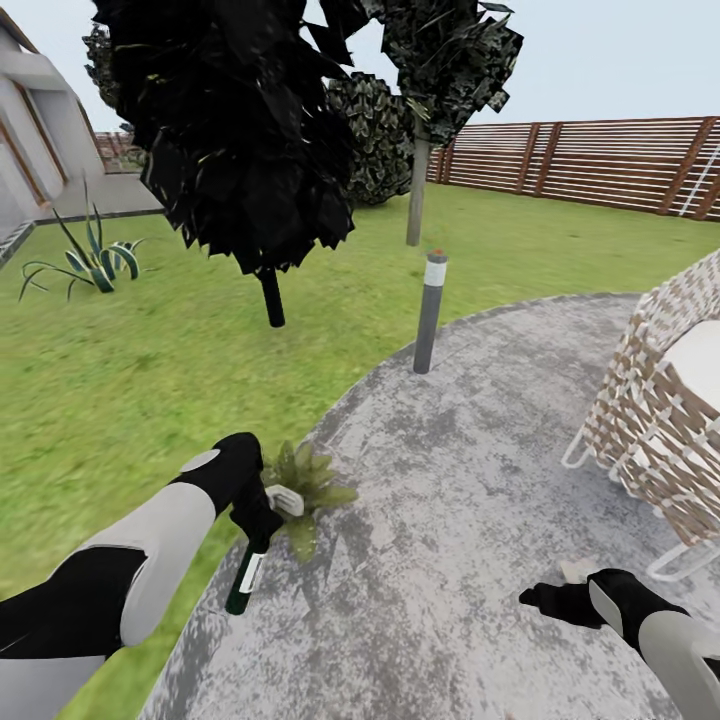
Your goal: Pick up the pesticide atomizer in the garden and spray insectifuge to fully cover both potted plants in the garden.
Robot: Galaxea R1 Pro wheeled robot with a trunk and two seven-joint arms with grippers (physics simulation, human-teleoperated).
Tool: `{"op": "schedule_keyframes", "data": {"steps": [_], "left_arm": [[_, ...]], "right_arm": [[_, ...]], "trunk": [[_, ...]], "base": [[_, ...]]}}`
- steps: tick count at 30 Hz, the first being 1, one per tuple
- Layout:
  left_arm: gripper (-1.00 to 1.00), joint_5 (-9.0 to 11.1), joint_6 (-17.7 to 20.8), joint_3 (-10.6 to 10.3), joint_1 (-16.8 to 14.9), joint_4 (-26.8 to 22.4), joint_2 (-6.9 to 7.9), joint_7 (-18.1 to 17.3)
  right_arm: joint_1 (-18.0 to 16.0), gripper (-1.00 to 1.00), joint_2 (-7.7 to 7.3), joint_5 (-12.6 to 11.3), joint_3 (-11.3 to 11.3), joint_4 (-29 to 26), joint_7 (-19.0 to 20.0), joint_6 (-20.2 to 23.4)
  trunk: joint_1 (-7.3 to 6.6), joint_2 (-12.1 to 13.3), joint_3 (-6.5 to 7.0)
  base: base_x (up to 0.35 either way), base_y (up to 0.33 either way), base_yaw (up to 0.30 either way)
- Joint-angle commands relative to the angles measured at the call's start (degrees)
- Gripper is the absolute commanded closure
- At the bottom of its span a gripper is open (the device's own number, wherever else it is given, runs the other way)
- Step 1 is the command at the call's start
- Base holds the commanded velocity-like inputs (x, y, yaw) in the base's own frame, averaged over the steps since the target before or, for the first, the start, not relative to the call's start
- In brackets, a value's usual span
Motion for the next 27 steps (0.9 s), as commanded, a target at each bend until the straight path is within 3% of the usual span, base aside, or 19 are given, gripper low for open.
{"op": "schedule_keyframes", "data": {"steps": [1,7,12,17,27], "left_arm": [[1.0,-0.31,0.57,-0.21,0.0,-0.12,0.01,-0.52],[1.0,-0.32,0.56,-0.21,0.0,-0.14,0.09,-0.52],[1.0,-0.31,0.55,-0.19,0.0,-0.14,1.77,-0.52],[1.0,-0.31,0.56,-0.21,0.0,-0.14,2.09,-0.52],[1.0,-0.31,0.56,-0.21,0.0,-0.12,3.12,-0.47]], "right_arm": [[-0.01,-1.0,-0.01,0.3,-0.38,-0.1,0.22,0.37],[-0.01,-1.0,-0.01,0.19,-0.38,-0.06,0.22,0.37],[-0.01,-1.0,-0.01,0.1,-0.38,-0.1,0.4,0.37],[-0.01,-1.0,-0.01,0.19,-0.38,-0.09,0.4,0.37],[-0.01,-1.0,-0.01,0.24,-0.38,-0.07,0.4,0.37]], "trunk": [[-0.01,-0.02,-0.05],[-0.01,-0.02,-0.05],[-0.01,-0.02,-0.05],[-0.01,-0.02,-0.05],[-0.01,-0.02,-0.05]], "base": [[-0.019,0.305,0.0],[-0.005,0.312,0.0],[0.0,0.292,0.0],[0.0,0.242,-0.011],[0.0,0.3,-0.151]]}}
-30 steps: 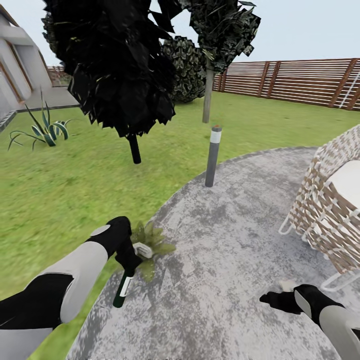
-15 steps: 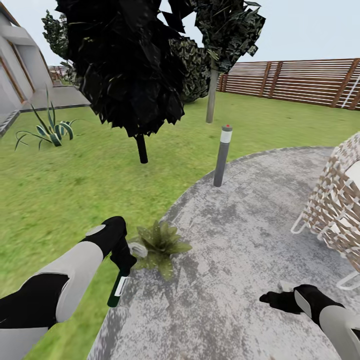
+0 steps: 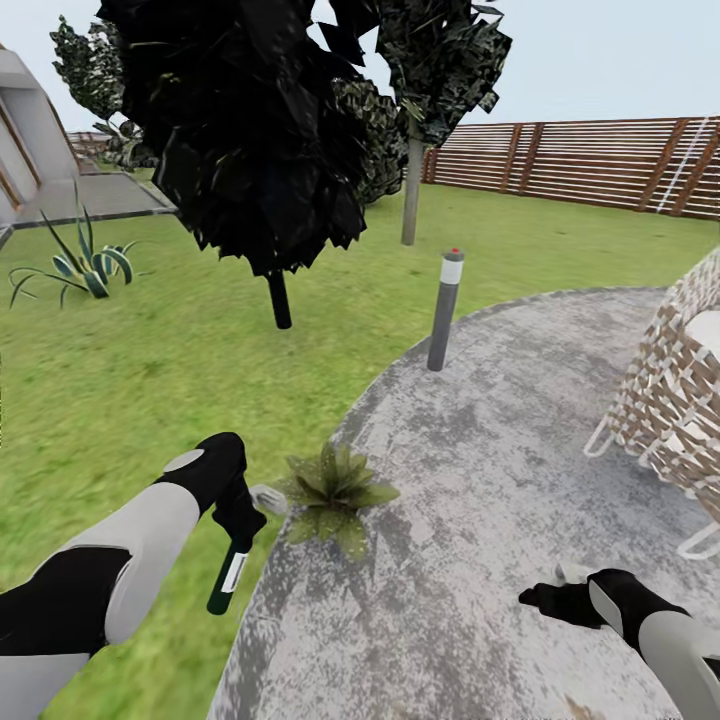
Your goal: Pick up the pesticide atomizer in the garden and spray insectifuge to fully cover both potted plants in the garden.
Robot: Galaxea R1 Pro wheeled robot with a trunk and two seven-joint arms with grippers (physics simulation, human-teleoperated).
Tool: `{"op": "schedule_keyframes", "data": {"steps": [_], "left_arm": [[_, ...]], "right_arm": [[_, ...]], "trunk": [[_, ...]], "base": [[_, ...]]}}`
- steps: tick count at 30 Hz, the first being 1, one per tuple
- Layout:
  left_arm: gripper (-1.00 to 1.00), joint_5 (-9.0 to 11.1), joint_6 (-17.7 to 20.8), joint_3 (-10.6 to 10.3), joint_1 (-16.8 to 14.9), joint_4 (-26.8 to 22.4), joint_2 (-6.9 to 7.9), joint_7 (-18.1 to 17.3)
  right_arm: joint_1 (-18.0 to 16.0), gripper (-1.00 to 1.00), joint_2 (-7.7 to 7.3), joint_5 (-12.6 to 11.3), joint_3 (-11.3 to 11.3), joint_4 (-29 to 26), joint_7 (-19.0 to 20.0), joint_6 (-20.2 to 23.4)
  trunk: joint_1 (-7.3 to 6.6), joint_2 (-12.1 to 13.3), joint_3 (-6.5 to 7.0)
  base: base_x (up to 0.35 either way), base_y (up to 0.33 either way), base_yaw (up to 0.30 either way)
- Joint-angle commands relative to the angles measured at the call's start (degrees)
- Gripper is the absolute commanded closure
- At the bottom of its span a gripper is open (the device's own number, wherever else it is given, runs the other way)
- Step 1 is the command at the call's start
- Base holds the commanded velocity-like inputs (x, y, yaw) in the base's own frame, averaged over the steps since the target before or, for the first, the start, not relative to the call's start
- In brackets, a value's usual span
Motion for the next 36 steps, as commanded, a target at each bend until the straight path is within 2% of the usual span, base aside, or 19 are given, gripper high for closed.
{"op": "schedule_keyframes", "data": {"steps": [1,8,36], "left_arm": [[1.0,-0.17,0.61,-0.25,0.01,-0.12,0.16,-0.5],[1.0,-0.17,0.6,-0.25,0.07,-0.05,0.6,-0.48],[1.0,-0.17,0.6,-0.25,0.1,-0.05,0.63,-0.48]], "right_arm": [[-0.02,-1.0,0.0,0.32,-0.38,-0.09,0.2,0.36],[-0.02,-1.0,0.0,0.37,-0.38,-0.07,0.2,0.36],[-0.02,-1.0,0.0,0.37,-0.38,-0.07,0.17,0.36]], "trunk": [[-0.01,-0.02,-0.05],[-0.01,-0.02,-0.05],[-0.01,-0.02,-0.05]], "base": [[0.0,0.315,-0.018],[0.0,0.315,-0.003],[0.006,0.324,0.0]]}}
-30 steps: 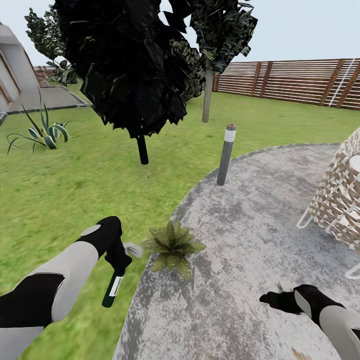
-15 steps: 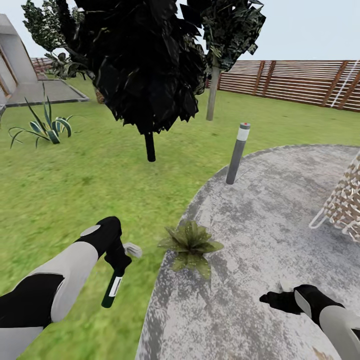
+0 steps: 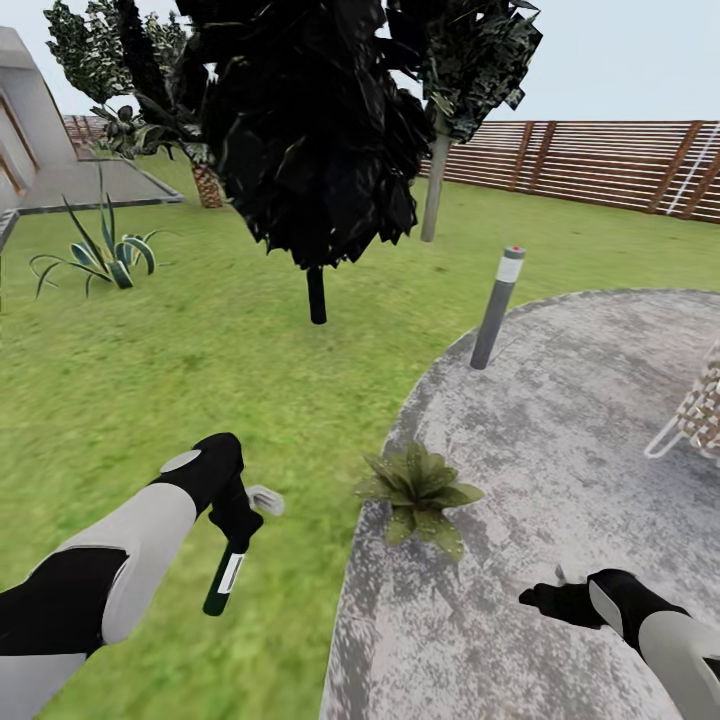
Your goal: Pick up the pesticide atomizer in the garden and spray insectifuge to fully cover both potted plants in the garden.
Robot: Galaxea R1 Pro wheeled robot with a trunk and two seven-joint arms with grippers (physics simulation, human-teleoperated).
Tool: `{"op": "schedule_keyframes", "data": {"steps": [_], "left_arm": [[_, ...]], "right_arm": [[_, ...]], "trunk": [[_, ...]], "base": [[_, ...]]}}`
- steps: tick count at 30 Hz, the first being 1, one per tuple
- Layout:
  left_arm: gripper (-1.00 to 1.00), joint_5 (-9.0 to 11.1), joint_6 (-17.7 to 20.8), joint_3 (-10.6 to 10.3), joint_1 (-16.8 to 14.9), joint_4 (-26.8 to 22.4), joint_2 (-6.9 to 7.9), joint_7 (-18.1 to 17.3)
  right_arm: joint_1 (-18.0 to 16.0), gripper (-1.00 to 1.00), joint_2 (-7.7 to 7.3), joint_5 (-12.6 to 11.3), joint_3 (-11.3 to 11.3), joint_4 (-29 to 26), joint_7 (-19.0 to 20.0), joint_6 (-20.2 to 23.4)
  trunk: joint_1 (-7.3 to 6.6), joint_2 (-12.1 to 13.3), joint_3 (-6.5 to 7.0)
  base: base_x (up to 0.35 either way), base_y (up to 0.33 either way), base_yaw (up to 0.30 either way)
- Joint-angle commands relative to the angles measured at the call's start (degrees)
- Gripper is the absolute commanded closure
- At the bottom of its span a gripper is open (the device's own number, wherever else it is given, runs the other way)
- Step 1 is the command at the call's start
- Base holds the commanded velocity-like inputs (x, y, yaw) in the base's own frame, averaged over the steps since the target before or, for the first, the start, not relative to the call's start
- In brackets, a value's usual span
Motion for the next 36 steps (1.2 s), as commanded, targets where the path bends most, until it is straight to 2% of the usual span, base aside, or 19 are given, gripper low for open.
{"op": "schedule_keyframes", "data": {"steps": [1,23,28,36], "left_arm": [[1.0,-0.2,0.6,-0.26,0.01,-0.12,0.04,-0.52],[1.0,-0.11,0.52,-0.3,0.25,-0.12,-0.13,-0.34],[1.0,-0.11,0.44,-0.27,0.33,-0.09,-0.14,-0.23],[1.0,0.06,0.22,-0.26,0.53,0.12,0.01,0.08]], "right_arm": [[-0.03,-1.0,0.0,0.34,-0.38,-0.1,0.22,0.36],[-0.03,-1.0,-0.06,0.0,-0.46,-0.18,0.23,0.36],[-0.03,-1.0,-0.07,-0.01,-0.48,-0.18,0.28,0.36],[-0.03,-1.0,-0.47,-0.06,-0.63,-0.36,0.42,0.36]], "trunk": [[0.0,-0.02,-0.05],[0.0,-0.02,-0.05],[0.0,-0.02,-0.05],[0.0,-0.02,-0.05]], "base": [[0.071,0.336,0.0],[0.066,0.333,-0.017],[0.001,0.189,-0.242],[0.0,0.019,-0.272]]}}
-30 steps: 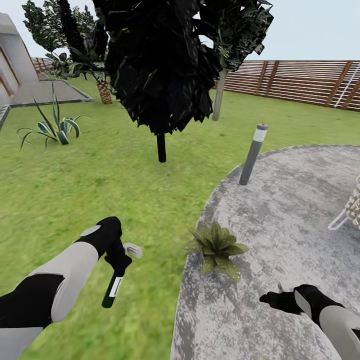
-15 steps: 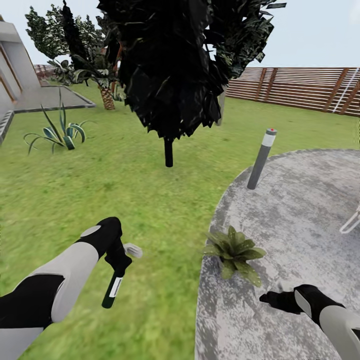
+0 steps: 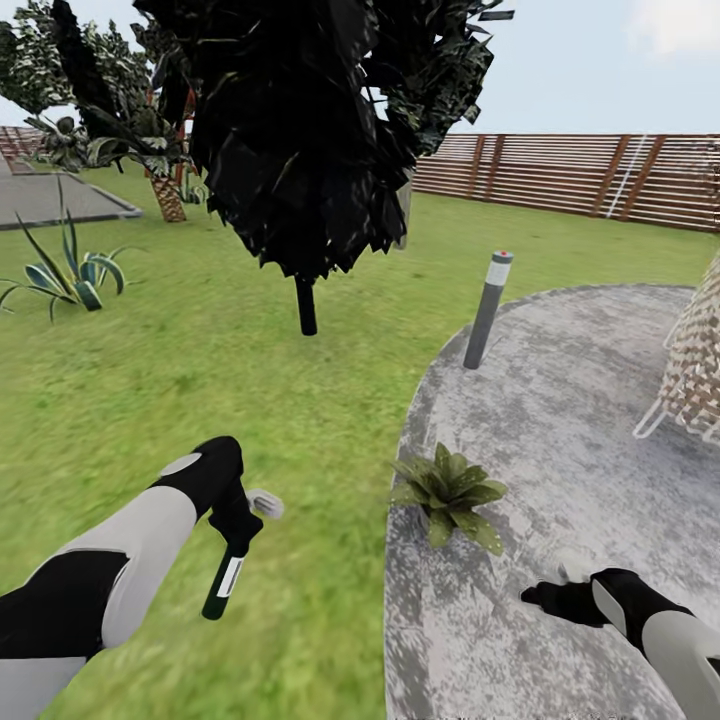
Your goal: Pick up the pesticide atomizer in the garden and spray insectifuge to fully cover both potted plants in the garden.
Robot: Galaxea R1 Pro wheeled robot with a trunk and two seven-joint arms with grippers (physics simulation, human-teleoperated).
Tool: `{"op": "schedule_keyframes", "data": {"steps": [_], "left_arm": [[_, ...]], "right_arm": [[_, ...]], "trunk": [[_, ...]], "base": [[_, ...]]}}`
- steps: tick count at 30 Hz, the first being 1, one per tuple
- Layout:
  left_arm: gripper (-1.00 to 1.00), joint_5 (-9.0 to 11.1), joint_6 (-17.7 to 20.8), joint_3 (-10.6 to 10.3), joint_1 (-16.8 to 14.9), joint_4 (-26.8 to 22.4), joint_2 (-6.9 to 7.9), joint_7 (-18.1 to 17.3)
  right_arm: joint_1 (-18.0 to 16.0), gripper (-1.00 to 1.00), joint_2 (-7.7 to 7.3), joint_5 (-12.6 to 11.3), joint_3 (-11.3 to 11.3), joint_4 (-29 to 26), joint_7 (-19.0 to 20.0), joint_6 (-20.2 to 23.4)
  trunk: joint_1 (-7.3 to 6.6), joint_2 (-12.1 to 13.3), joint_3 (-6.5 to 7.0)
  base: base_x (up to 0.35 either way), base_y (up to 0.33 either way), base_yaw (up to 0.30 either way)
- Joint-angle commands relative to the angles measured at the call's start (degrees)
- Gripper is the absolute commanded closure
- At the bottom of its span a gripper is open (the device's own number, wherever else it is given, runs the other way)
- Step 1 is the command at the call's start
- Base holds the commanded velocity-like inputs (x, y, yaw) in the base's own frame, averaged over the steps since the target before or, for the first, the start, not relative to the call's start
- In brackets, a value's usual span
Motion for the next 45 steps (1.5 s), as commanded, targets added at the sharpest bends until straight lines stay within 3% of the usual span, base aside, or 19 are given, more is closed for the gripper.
{"op": "schedule_keyframes", "data": {"steps": [1,6,8,12,20,45], "left_arm": [[1.0,-0.19,0.61,-0.24,0.0,-0.11,0.06,-0.51],[1.0,-0.1,0.63,-0.14,0.16,-0.1,0.2,-0.43],[1.0,-0.04,0.63,0.03,0.17,-0.21,1.38,-0.46],[1.0,0.06,0.63,0.09,0.18,-0.27,1.93,-0.49],[1.0,0.25,0.63,0.09,0.18,-0.27,1.84,-0.5],[1.0,0.25,0.63,0.09,0.18,-0.36,1.75,-0.5]], "right_arm": [[-0.03,-1.0,-0.04,0.3,-0.37,-0.05,0.19,0.33],[-0.03,-1.0,-0.13,0.27,-0.31,0.08,0.11,0.33],[-0.03,-1.0,-0.13,0.27,-0.3,0.09,0.1,0.33],[-0.03,-1.0,-0.13,0.27,-0.32,0.09,0.09,0.33],[-0.03,-1.0,-0.13,0.25,-0.3,0.17,0.09,0.33],[-0.03,-1.0,-0.04,0.27,-0.29,0.18,0.09,0.33]], "trunk": [[-0.01,-0.02,-0.05],[-0.01,-0.02,-0.05],[-0.01,-0.02,-0.05],[-0.01,-0.02,-0.05],[-0.01,-0.02,-0.05],[-0.01,-0.02,-0.05]], "base": [[0.0,0.001,-0.273],[0.0,0.113,-0.256],[0.0,0.26,-0.096],[0.0,0.296,-0.021],[0.0,0.311,-0.052],[0.0,0.282,-0.229]]}}
